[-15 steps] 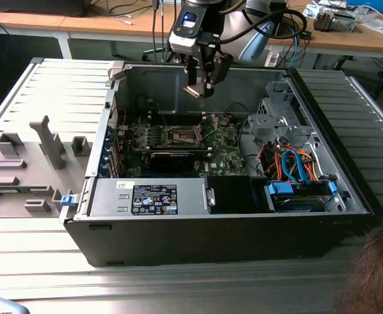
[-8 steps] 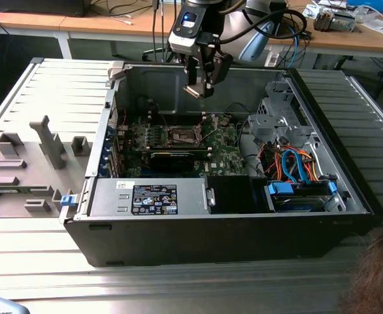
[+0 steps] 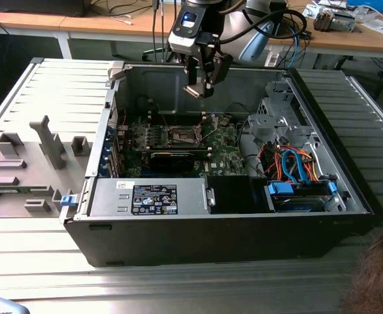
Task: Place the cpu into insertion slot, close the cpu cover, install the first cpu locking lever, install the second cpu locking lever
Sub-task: 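Place the cpu into insertion slot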
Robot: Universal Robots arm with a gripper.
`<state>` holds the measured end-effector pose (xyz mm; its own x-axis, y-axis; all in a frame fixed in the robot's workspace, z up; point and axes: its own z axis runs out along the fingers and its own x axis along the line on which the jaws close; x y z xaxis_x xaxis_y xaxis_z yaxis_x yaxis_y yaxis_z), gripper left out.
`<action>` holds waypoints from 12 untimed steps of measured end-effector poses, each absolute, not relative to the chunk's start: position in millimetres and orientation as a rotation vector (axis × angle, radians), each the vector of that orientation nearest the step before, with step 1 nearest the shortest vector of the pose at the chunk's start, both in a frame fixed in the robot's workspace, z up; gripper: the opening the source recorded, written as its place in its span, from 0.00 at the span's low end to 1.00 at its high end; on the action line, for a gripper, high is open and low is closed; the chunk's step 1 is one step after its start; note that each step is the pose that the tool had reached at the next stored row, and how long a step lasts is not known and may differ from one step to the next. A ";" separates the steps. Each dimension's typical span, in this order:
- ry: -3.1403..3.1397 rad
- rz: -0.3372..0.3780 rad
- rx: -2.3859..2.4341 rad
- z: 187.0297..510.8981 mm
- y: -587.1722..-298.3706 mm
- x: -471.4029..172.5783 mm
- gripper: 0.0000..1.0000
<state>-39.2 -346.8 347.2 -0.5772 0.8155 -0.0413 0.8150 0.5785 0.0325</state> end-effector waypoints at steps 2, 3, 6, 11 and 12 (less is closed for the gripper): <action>2.744 0.015 1.420 347.2 -346.8 -39.2 0.55; 2.744 0.015 1.421 347.1 -346.8 -39.2 0.55; 2.742 0.015 1.424 347.1 -346.8 -39.2 0.55; 2.739 0.015 1.430 347.1 -346.8 -39.2 0.55; 2.739 0.015 1.431 347.1 -346.8 -39.2 0.55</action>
<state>-39.2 -346.8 347.1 -0.5703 0.8204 -0.0413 0.8199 0.5716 0.0326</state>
